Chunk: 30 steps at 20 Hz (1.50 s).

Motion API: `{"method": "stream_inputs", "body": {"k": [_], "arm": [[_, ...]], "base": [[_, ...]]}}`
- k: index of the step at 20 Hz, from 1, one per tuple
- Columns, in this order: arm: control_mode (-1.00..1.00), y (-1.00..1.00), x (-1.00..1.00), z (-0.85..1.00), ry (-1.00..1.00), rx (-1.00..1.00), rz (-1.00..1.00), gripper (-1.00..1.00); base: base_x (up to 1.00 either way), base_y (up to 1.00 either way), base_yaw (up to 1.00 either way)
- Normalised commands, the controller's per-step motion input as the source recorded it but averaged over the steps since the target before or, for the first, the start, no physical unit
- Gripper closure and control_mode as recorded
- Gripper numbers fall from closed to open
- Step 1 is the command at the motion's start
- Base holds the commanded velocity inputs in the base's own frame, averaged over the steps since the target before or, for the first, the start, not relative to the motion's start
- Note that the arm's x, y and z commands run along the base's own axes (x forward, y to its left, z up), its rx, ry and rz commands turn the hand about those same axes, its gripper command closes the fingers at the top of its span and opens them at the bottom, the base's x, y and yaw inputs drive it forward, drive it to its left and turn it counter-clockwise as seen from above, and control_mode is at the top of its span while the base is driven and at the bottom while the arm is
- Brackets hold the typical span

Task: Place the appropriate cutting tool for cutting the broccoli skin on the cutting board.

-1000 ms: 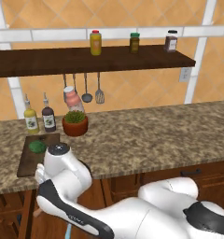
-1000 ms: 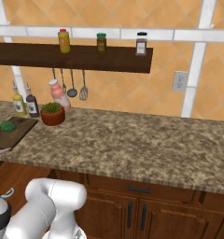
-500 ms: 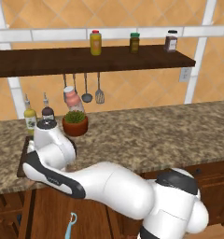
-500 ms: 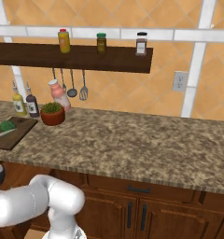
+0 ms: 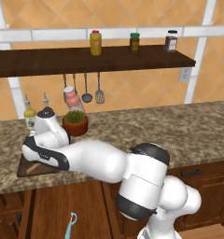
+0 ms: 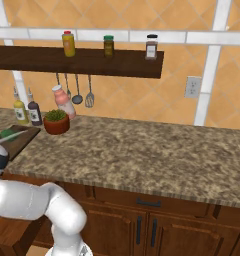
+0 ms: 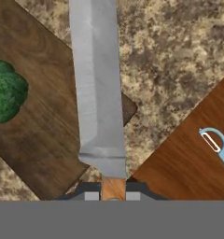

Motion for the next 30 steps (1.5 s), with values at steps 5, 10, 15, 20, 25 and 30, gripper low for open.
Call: {"method": "stream_inputs", "body": {"k": [5,10,15,20,25,30], "arm": [[-1.00,0.15,0.61,-0.47,0.00,-0.02,0.00,1.00],[-1.00,0.26,0.32,-0.36,0.00,-0.05,0.00,1.00],[-1.00,0.06,-0.06,-0.38,0.00,-0.02,0.00,1.00],[-1.00,-0.27,-0.02,-0.42,0.00,0.01,0.00,-1.00],[-1.00,-0.65,-0.15,-0.03,-0.01,0.07,0.00,-1.00],[-1.00,-0.96,-0.63,0.43,-0.09,0.11,0.00,-1.00]], "base": [[0.00,0.00,0.00],[0.00,0.00,0.00],[0.00,0.00,0.00],[0.00,0.00,0.00],[0.00,0.00,0.00],[0.00,0.00,0.00]]}}
